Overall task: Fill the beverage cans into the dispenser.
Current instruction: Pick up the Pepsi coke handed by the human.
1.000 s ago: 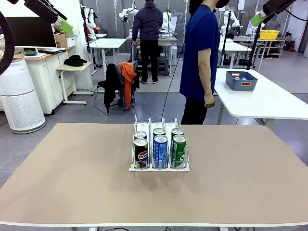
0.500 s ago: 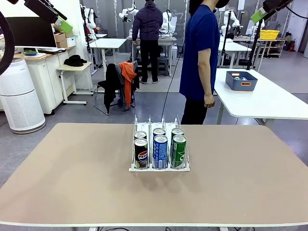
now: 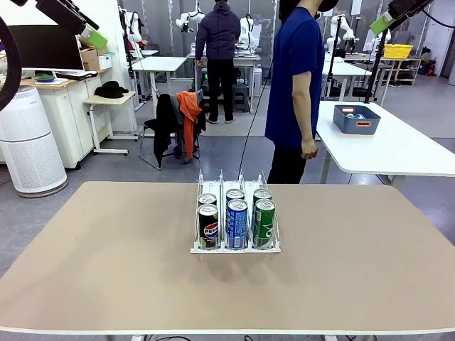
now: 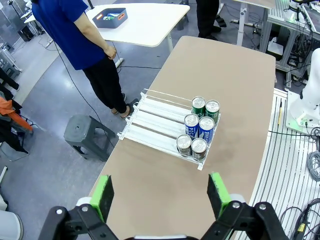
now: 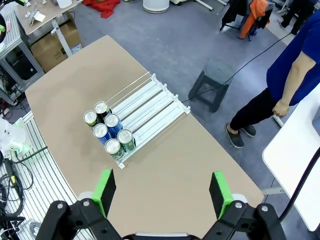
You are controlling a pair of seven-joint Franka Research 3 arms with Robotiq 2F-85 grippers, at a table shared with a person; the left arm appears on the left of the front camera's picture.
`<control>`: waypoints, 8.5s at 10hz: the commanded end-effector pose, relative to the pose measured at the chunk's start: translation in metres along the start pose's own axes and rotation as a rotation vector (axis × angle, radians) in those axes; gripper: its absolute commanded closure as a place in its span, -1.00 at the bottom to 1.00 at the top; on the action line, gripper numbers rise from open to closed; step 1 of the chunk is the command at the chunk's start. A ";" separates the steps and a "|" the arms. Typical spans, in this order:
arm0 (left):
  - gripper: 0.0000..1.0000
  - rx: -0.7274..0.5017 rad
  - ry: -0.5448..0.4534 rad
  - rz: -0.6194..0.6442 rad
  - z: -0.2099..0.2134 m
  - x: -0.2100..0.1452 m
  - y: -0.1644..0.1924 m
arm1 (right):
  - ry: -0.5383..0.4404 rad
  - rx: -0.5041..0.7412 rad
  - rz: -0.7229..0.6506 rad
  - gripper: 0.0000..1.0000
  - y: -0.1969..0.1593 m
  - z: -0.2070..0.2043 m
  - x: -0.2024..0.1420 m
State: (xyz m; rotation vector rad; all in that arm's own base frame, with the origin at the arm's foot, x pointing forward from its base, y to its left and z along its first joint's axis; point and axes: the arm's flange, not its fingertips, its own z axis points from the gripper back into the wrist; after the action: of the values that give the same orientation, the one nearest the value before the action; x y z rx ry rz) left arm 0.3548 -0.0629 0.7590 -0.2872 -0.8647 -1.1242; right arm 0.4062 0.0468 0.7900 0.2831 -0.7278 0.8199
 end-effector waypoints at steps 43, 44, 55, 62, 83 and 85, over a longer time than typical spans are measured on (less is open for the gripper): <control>-1.00 0.005 0.006 -0.003 0.001 -0.001 0.000 | 0.006 0.006 0.002 -1.00 0.001 -0.001 -0.001; -1.00 0.005 0.006 -0.003 0.001 -0.001 0.000 | 0.006 0.006 0.002 -1.00 0.001 -0.001 -0.001; -1.00 0.005 0.006 -0.003 0.001 -0.001 0.000 | 0.006 0.006 0.002 -1.00 0.001 -0.001 -0.001; -1.00 0.005 0.006 -0.003 0.001 -0.001 0.000 | 0.006 0.006 0.002 -1.00 0.001 -0.001 -0.001; -1.00 0.005 0.006 -0.003 0.001 -0.001 0.000 | 0.006 0.006 0.002 -1.00 0.001 -0.001 -0.001; -1.00 0.005 0.006 -0.003 0.001 -0.001 0.000 | 0.006 0.006 0.002 -1.00 0.001 -0.001 -0.001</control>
State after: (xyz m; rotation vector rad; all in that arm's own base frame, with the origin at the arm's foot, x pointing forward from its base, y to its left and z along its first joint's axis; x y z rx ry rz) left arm 0.3548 -0.0629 0.7590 -0.2872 -0.8648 -1.1242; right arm 0.4062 0.0468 0.7900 0.2831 -0.7278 0.8199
